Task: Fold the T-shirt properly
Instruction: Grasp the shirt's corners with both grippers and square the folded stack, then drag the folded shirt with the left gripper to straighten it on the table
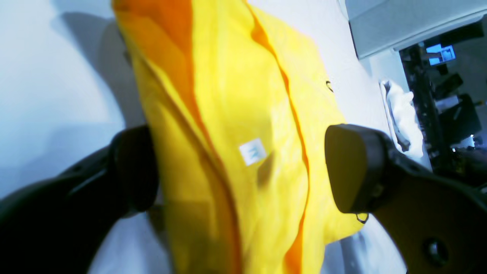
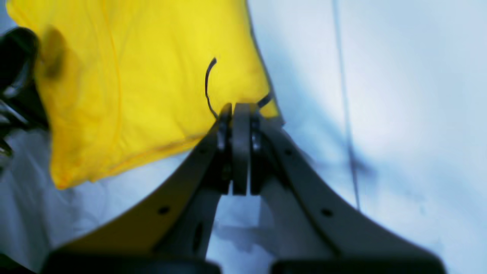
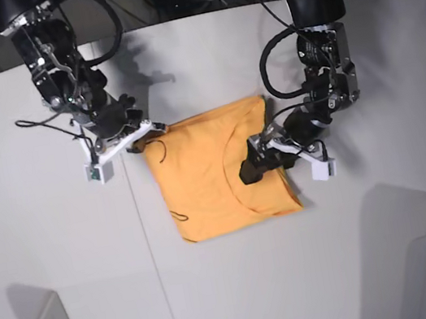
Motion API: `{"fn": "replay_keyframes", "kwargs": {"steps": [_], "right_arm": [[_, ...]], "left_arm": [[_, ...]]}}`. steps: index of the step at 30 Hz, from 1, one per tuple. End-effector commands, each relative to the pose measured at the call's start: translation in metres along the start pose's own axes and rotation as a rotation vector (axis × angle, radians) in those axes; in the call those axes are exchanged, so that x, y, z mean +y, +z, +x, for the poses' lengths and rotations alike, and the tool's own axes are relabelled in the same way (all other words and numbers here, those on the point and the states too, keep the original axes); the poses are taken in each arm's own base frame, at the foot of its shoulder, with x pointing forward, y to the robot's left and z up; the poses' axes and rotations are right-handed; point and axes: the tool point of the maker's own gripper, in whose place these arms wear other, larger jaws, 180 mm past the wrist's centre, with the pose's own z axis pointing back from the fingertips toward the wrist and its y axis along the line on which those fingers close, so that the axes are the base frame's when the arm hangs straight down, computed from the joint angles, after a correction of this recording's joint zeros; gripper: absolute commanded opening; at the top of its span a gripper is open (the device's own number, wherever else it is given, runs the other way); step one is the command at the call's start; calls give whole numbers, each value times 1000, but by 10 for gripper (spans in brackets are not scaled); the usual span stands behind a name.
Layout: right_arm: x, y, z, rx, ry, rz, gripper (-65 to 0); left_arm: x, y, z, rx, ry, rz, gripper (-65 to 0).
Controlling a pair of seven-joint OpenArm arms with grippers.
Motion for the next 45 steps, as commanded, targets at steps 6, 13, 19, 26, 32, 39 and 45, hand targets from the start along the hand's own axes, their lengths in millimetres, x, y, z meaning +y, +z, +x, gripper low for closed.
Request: {"fn": "replay_keyframes", "kwargs": {"steps": [6, 13, 19, 26, 32, 39, 45], "right_arm": [[-29, 11, 30, -111, -44, -57, -650], [-52, 22, 36, -146, -26, -48, -650], [-83, 32, 44, -178, -65, -121, -650], [-95, 37, 41, -181, -81, -151, -650], [-112, 43, 40, -206, -175, -196, -650], [-136, 54, 36, -225, -230, -258, -650], [-157, 66, 27, -229, -274, -316, -650]], "left_arm": [[6, -6, -22, 119, -27, 65, -429], [21, 2, -11, 160, -71, 100, -650], [27, 9, 12, 277, -225, 133, -650], [13, 0, 6, 451, -538, 130, -650], [-10, -13, -21, 600, -789, 82, -650], [-27, -24, -17, 666, -1049, 77, -650], [-48, -31, -33, 701, -1496, 51, -650]]}}
